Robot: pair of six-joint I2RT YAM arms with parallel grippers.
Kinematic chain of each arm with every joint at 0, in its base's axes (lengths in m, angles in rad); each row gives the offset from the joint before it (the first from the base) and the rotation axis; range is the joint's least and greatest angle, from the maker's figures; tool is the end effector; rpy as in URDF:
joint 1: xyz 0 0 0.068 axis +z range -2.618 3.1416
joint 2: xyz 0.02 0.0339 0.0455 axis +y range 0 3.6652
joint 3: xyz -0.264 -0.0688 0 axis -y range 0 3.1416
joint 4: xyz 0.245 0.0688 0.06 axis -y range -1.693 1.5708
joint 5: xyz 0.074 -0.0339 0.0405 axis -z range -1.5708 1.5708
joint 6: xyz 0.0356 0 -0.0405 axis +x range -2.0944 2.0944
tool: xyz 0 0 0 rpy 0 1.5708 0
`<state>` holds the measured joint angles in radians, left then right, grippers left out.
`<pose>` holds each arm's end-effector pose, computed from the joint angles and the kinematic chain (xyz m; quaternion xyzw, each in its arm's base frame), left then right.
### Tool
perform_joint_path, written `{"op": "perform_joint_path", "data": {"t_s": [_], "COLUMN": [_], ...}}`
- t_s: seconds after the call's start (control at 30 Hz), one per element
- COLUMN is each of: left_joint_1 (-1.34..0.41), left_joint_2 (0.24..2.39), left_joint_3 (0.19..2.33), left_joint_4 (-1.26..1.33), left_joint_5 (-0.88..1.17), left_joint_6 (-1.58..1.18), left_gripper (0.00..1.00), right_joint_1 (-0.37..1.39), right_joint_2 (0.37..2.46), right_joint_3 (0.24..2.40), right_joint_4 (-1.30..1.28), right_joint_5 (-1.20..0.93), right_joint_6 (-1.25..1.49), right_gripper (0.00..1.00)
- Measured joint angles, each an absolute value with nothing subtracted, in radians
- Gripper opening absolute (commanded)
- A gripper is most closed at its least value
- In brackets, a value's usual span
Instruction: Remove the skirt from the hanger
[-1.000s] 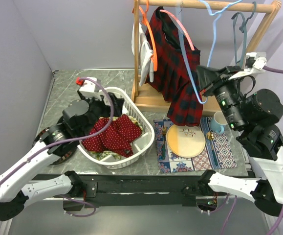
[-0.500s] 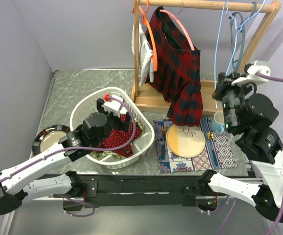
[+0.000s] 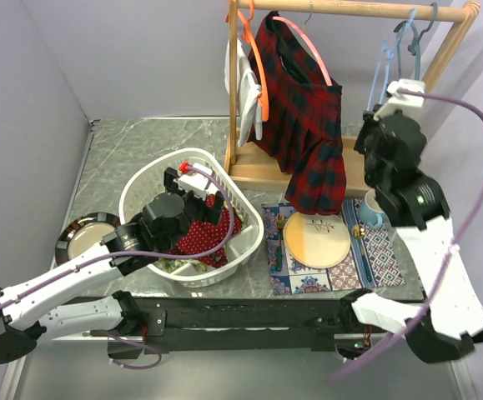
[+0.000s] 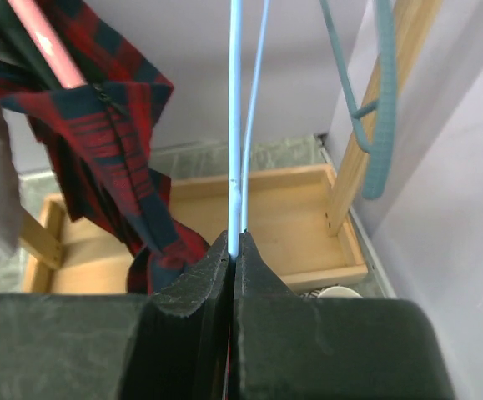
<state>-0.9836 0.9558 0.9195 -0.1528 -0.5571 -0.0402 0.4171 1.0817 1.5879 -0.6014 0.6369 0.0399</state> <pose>0.1359 -0.1703 0.3606 0.1806 0.7397 -0.1153 0.6379 0.1762 0.0549 0.5081 0.0751 0.7298 -0.0809 0.6747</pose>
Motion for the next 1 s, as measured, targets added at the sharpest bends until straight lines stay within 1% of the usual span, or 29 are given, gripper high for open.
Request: {"op": "perform_joint_path", "data": {"t_s": [0.23, 0.43, 0.63, 0.8, 1.0], "left_joint_1": [-0.985, -0.986, -0.985, -0.985, -0.985], "left_joint_2": [0.921, 0.915, 0.915, 0.915, 0.915], "left_joint_3": [0.909, 0.909, 0.909, 0.909, 0.909], "left_joint_4": [-0.136, -0.131, -0.131, -0.131, -0.130], "left_joint_5": [-0.554, -0.546, -0.548, -0.557, -0.564], "left_joint_6": [-0.038, -0.042, -0.045, -0.045, -0.044], "left_gripper": [0.99, 0.99, 0.99, 0.99, 0.99], "right_joint_1": [0.293, 0.162, 0.059, 0.028, 0.027], "right_joint_2": [1.174, 1.279, 1.333, 1.361, 1.427], "right_joint_3": [1.621, 1.742, 1.763, 1.772, 1.864], "right_joint_4": [-0.585, -0.551, -0.518, -0.500, -0.508], "right_joint_5": [0.451, 0.302, 0.117, 0.001, -0.017], "right_joint_6": [0.018, -0.041, -0.078, -0.081, -0.085], "right_gripper": [0.00, 0.00, 0.00, 0.00, 0.00]}}
